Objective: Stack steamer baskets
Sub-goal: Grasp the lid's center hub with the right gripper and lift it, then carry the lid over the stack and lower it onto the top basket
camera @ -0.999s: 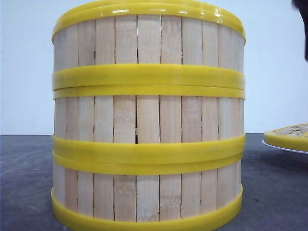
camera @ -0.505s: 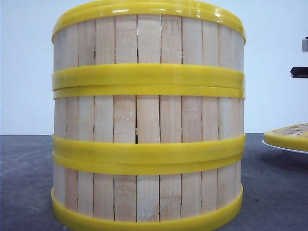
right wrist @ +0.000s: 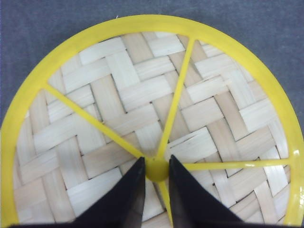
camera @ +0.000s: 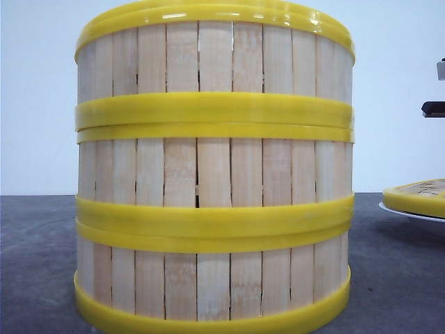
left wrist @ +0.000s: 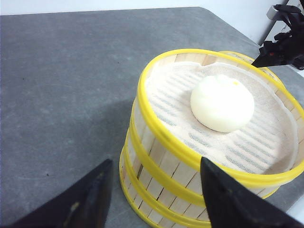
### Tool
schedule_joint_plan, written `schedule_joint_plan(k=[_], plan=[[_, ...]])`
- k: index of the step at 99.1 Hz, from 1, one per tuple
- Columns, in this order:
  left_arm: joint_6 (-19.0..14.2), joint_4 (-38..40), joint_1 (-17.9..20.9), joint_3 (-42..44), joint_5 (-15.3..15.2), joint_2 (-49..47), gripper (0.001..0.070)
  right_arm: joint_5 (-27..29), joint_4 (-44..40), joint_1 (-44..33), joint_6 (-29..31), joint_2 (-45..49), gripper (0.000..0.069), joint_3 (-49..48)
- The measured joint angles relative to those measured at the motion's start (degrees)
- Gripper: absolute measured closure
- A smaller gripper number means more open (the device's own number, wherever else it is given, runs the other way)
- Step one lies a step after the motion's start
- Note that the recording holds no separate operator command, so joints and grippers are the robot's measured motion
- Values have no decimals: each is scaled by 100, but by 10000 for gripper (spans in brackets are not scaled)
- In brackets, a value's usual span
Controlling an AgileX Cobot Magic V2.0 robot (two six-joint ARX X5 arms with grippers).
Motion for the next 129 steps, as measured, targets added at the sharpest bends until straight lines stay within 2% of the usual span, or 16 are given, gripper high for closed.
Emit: schedule_joint_plan(k=[15,28,51,62,77,86,99,119,129], plan=[[0,0,0,0,0,0,363,-2,-42,0,0,0,633,33],[0,0,0,0,0,0,363,-2,-413,0,-2,-42,633,306],[0,2,0,0,0,0,363,-15,-1095,286,-111,-649,633,1451],[0,2,0,0,0,0,363,-308,-1565,629,-221,-876,633,2048],[0,11,0,0,0,0,363,-883,-2337,1331,-348,-898,633,2885],[0,13,0,0,0,0,363,-1036,-2634,1873,-415,-898,633,3359],[0,13,0,0,0,0,363,-1040,-2686,2743,-442,-901,635,3840],[0,13,0,0,0,0,363,-1012,-2951,4004,-442,-717,636,4015],[0,15,0,0,0,0,363,-680,-3097,4513,-463,-448,636,4015]])
